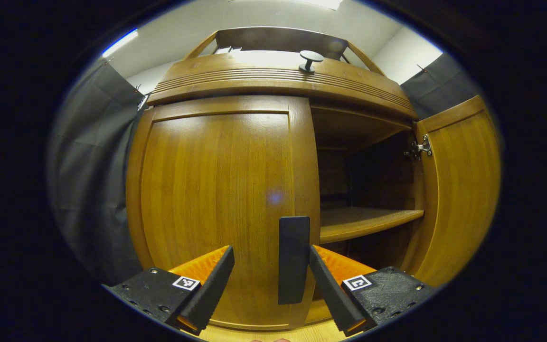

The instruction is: Open the right door of the double-door shoe cabinet with the right hand, and open the left door with the left hand.

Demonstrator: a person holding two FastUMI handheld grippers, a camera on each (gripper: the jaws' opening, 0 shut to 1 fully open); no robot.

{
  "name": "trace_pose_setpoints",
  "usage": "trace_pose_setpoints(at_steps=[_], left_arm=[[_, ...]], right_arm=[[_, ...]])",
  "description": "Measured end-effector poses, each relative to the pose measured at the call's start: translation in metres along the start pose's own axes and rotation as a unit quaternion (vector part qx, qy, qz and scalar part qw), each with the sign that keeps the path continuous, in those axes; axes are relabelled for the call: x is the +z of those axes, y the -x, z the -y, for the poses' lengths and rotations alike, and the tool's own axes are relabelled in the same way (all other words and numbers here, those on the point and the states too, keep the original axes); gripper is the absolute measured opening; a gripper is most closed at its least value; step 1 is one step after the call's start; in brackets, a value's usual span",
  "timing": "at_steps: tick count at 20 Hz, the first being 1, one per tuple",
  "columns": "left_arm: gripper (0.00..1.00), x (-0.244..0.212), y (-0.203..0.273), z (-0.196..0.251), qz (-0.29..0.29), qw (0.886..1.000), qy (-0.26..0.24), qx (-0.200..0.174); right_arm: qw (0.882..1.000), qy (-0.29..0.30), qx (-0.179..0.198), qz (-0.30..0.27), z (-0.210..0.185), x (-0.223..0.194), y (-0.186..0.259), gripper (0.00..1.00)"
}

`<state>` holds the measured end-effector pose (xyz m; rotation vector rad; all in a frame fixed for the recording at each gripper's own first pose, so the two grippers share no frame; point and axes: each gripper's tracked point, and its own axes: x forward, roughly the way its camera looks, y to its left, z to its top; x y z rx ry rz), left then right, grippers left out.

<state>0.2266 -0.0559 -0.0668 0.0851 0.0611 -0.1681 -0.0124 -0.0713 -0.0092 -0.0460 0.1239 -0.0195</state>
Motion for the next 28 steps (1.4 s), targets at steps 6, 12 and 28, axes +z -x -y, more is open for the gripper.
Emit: trace_pose_setpoints(at_steps=[6,12,28], left_arm=[[0.92,-0.012,-0.014,-0.008,-0.016,1.0,0.011,0.014],[0.94,-0.011,-0.013,-0.002,-0.011,0.999,0.029,0.006],[0.26,-0.005,0.041,0.013,-0.049,0.998,0.013,-0.038]], right_arm=[[1.0,-0.002,-0.006,0.0,0.004,0.001,0.004,0.89],[1.0,-0.001,-0.009,0.001,0.006,0.003,0.008,0.89],[1.0,0.01,0.016,0.012,-0.016,0.01,0.009,0.89]])
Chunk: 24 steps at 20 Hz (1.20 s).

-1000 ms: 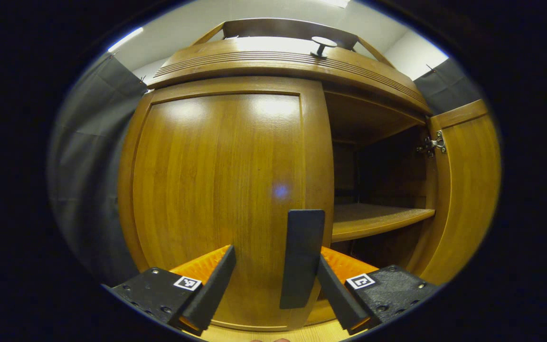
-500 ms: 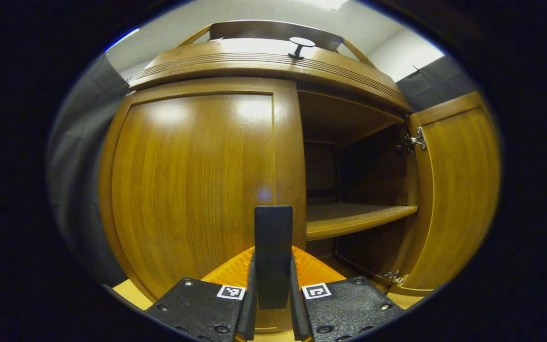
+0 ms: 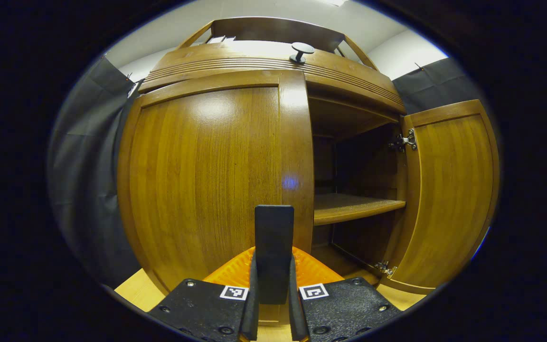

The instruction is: Open the right door of the double-door shoe cabinet with the right hand, and open the left door with the left hand.

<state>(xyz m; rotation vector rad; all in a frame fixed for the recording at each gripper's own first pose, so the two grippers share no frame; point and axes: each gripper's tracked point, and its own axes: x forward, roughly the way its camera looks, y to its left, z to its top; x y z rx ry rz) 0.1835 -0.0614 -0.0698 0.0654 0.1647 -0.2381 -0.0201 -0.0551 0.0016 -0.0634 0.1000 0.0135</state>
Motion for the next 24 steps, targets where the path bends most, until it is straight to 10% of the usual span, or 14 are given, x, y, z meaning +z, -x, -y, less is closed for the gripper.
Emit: trace_pose_setpoints(at_steps=[24], left_arm=[[0.16,0.008,0.167,-0.119,0.034,0.991,0.041,0.119]], right_arm=[[0.999,-0.018,0.039,-0.008,-0.005,-0.007,-0.004,0.89]])
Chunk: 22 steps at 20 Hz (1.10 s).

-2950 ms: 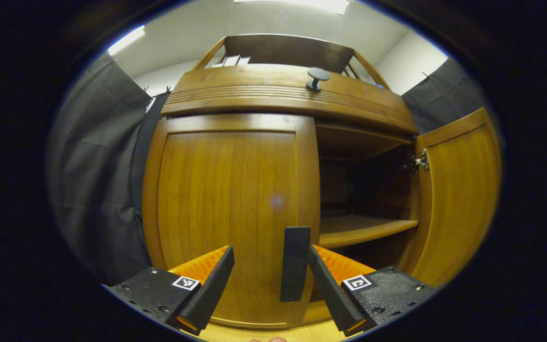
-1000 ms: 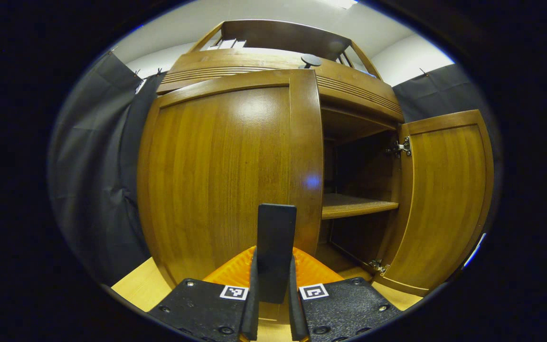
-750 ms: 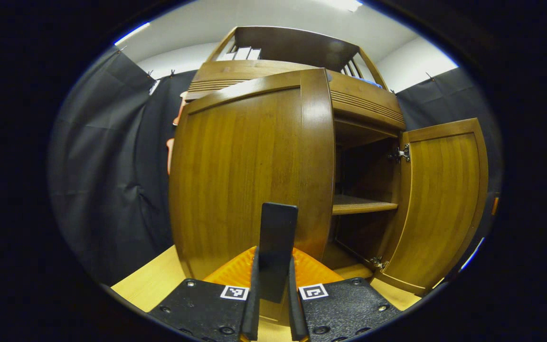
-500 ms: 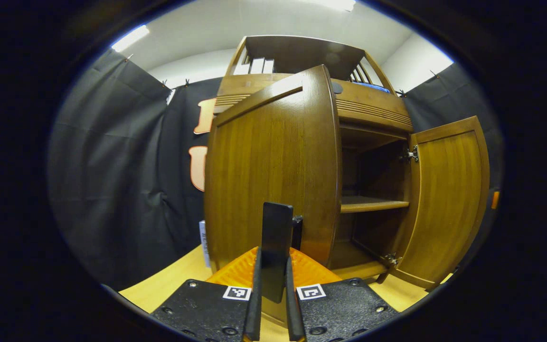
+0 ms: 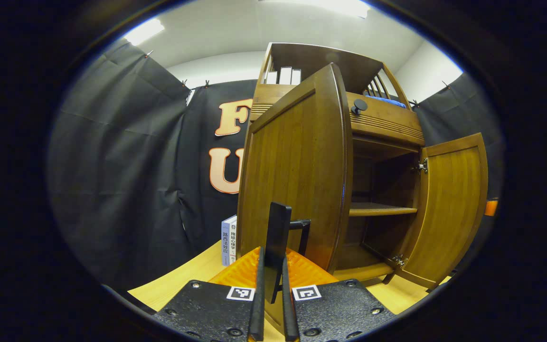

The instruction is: Open the right door of the double-door shoe cabinet with the right hand, and open the left door with the left hand.

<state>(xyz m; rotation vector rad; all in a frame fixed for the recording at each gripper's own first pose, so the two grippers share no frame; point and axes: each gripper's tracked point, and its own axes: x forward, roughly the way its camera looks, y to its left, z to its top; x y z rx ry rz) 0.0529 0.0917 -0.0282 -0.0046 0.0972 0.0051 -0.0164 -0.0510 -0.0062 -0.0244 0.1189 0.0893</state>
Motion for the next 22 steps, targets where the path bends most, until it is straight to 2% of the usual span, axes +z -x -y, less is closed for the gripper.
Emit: trace_pose_setpoints(at_steps=[2,3,4,5,7,8,9,10,11,14,15,16,20,22], left_arm=[[0.14,0.002,0.003,-0.01,0.003,1.0,0.001,-0.002],[0.14,0.002,0.004,-0.013,0.005,1.0,-0.004,-0.006],[0.14,0.002,0.004,-0.016,0.006,1.0,-0.008,-0.012],[0.14,0.003,0.005,-0.019,0.006,1.0,-0.008,-0.02],[0.12,0.003,0.006,-0.023,0.003,0.999,-0.001,-0.036],[0.12,0.004,0.006,-0.027,0.002,0.999,0.003,-0.043],[0.12,0.005,0.007,-0.032,0.002,0.999,0.003,-0.048],[0.12,0.005,0.008,-0.037,0.003,0.999,0.003,-0.052],[0.12,0.005,0.008,-0.042,0.003,0.999,0.002,-0.053],[0.12,0.006,0.004,-0.064,0.002,0.999,-0.002,-0.033],[0.14,0.005,0.002,-0.069,0.003,1.0,-0.003,-0.027],[0.05,0.007,0.004,-0.074,0.006,1.0,-0.003,-0.028],[0.08,0.003,0.003,-0.088,0.009,0.998,0.002,-0.065],[0.02,0.002,-0.002,-0.098,0.006,0.997,0.008,-0.082]], right_arm=[[1.0,0.0,0.0,0.0,0.0,0.0,-0.001,0.89],[1.0,0.0,0.001,-0.001,0.0,-0.001,-0.002,0.96],[1.0,0.0,0.001,-0.002,0.0,-0.001,-0.003,0.96],[1.0,-0.001,0.003,-0.002,-0.001,-0.001,-0.004,0.89],[1.0,-0.001,0.006,0.0,-0.004,0.0,-0.005,0.89],[1.0,0.0,0.008,0.002,-0.006,0.001,-0.005,0.96],[1.0,0.001,0.008,0.002,-0.006,0.0,-0.006,0.96],[1.0,0.001,0.01,0.001,-0.007,-0.001,-0.006,0.89],[1.0,0.001,0.01,0.0,-0.007,-0.003,-0.007,0.96],[1.0,-0.004,0.01,-0.003,-0.008,-0.005,-0.009,0.96],[1.0,-0.005,0.01,-0.004,-0.008,-0.005,-0.011,0.89],[1.0,-0.006,0.01,-0.004,-0.008,-0.006,-0.011,0.96],[1.0,0.0,0.01,-0.004,-0.011,-0.005,-0.013,0.96],[1.0,0.001,0.01,-0.006,-0.011,-0.007,-0.014,0.96]])
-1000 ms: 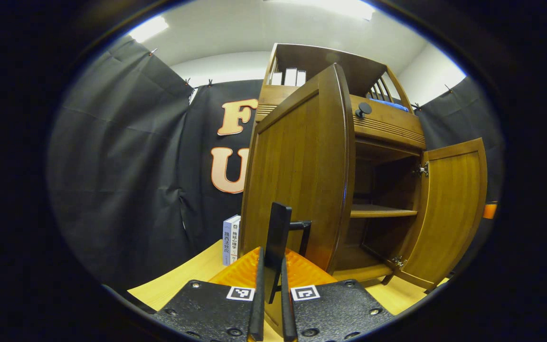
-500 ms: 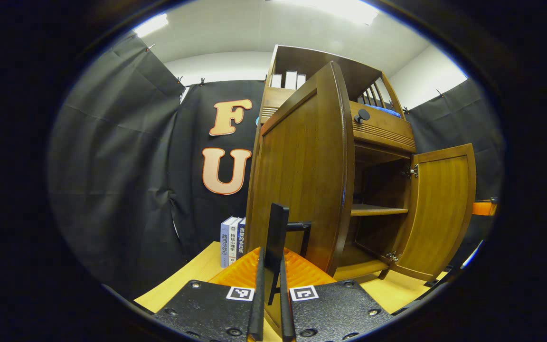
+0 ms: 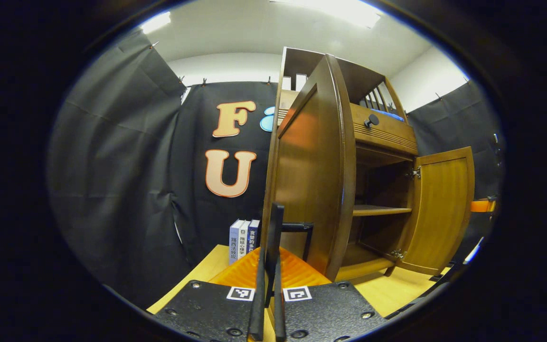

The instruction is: Open the right door of the double-door shoe cabinet with the right hand, and open the left door with the left hand.

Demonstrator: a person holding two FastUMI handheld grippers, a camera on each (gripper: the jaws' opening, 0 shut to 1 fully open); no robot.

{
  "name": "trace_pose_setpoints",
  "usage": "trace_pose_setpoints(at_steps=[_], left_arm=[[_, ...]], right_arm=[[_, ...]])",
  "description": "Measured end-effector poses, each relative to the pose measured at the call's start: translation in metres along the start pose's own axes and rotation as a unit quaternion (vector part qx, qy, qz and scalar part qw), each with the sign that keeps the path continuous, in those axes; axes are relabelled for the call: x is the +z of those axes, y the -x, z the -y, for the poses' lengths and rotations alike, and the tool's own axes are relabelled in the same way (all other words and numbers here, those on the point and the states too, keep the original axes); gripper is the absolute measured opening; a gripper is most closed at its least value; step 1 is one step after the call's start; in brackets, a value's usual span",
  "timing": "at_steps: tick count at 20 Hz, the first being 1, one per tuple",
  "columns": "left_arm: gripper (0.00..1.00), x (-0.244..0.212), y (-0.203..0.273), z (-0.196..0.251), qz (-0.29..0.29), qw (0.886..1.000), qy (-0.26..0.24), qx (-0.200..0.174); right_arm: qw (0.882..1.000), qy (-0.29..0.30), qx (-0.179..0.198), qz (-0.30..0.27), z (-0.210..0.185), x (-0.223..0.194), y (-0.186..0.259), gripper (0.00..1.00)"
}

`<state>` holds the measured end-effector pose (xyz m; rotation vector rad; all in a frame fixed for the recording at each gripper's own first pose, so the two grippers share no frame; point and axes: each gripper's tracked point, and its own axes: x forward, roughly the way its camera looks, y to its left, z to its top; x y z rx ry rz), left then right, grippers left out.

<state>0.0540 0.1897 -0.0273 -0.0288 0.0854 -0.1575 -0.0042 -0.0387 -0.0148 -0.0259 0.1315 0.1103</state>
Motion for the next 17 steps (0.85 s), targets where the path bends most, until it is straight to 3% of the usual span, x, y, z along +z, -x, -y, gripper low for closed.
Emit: trace_pose_setpoints(at_steps=[1,7,12,14,15,16,17], left_arm=[[0.12,0.003,-0.001,-0.006,0.0,1.0,0.007,-0.007],[0.12,0.001,0.003,-0.015,-0.001,0.999,0.036,-0.029],[0.13,-0.008,0.013,-0.014,-0.02,0.999,0.028,-0.016],[0.12,-0.007,0.036,-0.01,-0.019,1.0,0.022,-0.008],[0.09,-0.004,0.043,-0.008,-0.015,1.0,0.021,-0.003],[0.0,0.0,0.051,-0.005,-0.013,1.0,0.02,0.0],[0.0,0.002,0.054,-0.001,-0.009,1.0,0.018,0.003]], right_arm=[[1.0,0.001,0.0,-0.001,0.0,-0.001,0.0,0.96],[1.0,0.0,-0.003,-0.001,-0.001,-0.001,0.001,0.96],[1.0,-0.003,-0.005,-0.002,-0.003,-0.004,0.0,0.96],[1.0,-0.005,-0.001,0.0,-0.006,-0.004,-0.002,0.96],[1.0,-0.007,0.003,-0.001,-0.009,-0.006,-0.004,0.89],[1.0,-0.009,0.007,-0.004,-0.011,-0.01,-0.008,0.89],[1.0,-0.011,0.012,-0.008,-0.014,-0.013,-0.01,0.89]])
